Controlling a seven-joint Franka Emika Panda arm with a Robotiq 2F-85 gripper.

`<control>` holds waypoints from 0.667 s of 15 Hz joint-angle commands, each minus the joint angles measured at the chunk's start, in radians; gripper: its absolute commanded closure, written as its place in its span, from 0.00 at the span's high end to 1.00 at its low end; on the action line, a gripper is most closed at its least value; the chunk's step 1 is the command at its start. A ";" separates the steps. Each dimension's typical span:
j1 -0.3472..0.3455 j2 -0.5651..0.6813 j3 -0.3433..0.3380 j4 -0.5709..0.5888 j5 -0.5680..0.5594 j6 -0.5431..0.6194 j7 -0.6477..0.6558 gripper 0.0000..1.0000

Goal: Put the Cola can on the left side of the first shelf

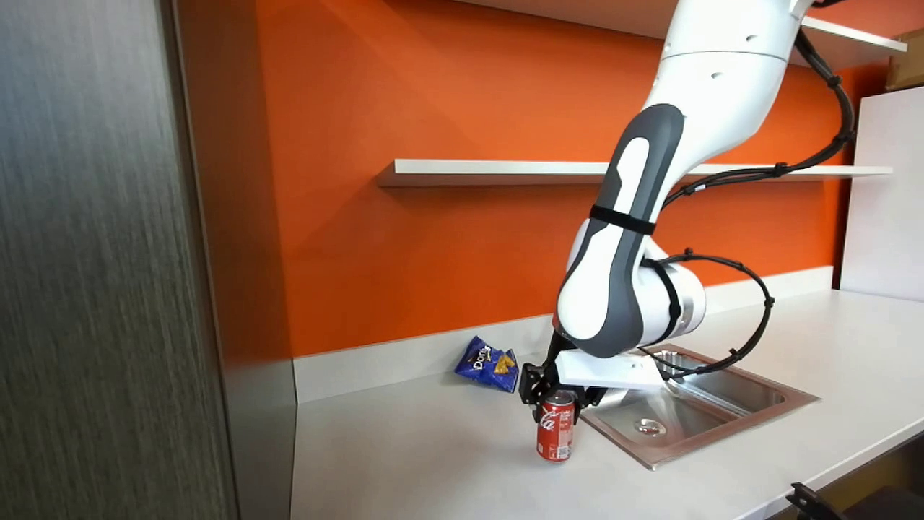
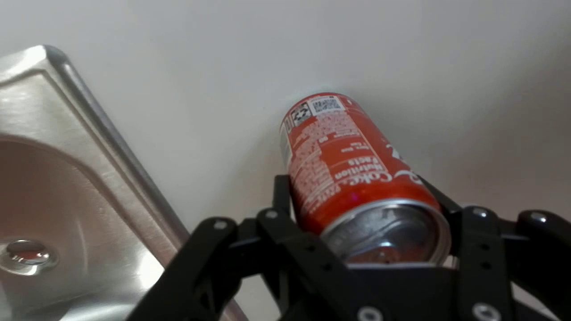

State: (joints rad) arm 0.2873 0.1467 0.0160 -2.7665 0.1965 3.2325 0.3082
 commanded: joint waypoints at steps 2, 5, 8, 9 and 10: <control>0.124 -0.103 -0.165 -0.006 -0.024 -0.100 0.003 0.40; 0.181 -0.127 -0.277 -0.002 -0.137 -0.142 0.044 0.40; 0.204 -0.167 -0.365 0.029 -0.322 -0.210 0.126 0.40; 0.201 -0.191 -0.382 0.042 -0.397 -0.242 0.170 0.40; 0.193 -0.224 -0.387 0.057 -0.477 -0.285 0.224 0.40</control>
State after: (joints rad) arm 0.4709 0.0255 -0.3276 -2.7438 -0.1092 3.0713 0.4070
